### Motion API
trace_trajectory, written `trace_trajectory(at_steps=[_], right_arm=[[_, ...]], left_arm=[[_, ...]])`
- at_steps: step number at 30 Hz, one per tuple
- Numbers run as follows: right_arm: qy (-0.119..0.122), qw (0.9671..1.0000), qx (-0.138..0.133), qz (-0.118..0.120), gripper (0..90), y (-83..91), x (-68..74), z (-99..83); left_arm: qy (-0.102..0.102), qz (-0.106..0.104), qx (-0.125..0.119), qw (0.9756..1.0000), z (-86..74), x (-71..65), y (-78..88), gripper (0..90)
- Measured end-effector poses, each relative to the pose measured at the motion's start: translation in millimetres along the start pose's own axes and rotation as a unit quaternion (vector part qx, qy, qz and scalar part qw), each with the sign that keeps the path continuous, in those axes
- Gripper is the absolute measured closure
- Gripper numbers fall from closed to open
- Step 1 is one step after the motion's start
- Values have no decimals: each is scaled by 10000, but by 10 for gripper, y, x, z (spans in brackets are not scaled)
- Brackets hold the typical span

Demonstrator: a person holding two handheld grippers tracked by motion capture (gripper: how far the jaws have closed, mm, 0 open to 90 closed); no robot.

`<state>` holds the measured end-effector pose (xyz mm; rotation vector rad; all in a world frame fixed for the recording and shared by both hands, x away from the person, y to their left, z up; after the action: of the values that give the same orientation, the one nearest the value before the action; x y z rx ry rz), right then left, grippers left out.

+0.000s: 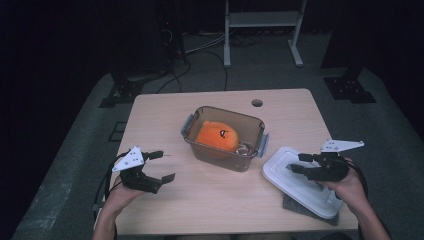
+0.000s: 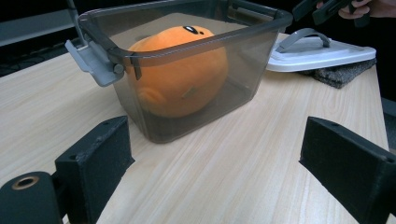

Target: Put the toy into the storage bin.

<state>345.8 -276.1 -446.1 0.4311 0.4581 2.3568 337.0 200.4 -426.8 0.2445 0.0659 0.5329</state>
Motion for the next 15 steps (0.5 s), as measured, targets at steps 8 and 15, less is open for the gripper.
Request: trace_trajectory(at_steps=[8, 15], right_arm=[[-42, 9999, 50, -151, 392, 33, -123, -185], [85, 9995, 160, -251, 506, 2, -184, -330]], left_arm=[[10, -1, 10, 10000, -7, -4, -11, 83], [9, 7, 20, 10000, -11, -1, 5, 83]])
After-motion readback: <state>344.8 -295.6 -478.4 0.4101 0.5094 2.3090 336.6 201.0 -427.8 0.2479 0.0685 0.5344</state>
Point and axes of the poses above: each handheld gripper's, and its own axes: y roughly backward along the jaws, z roughly out of its top, x roughly to its left, the point moved 6 cm from there along -y, roughly forward along the jaws, and after that the axes turned 8 degrees about -x, right-handed, at the moved point
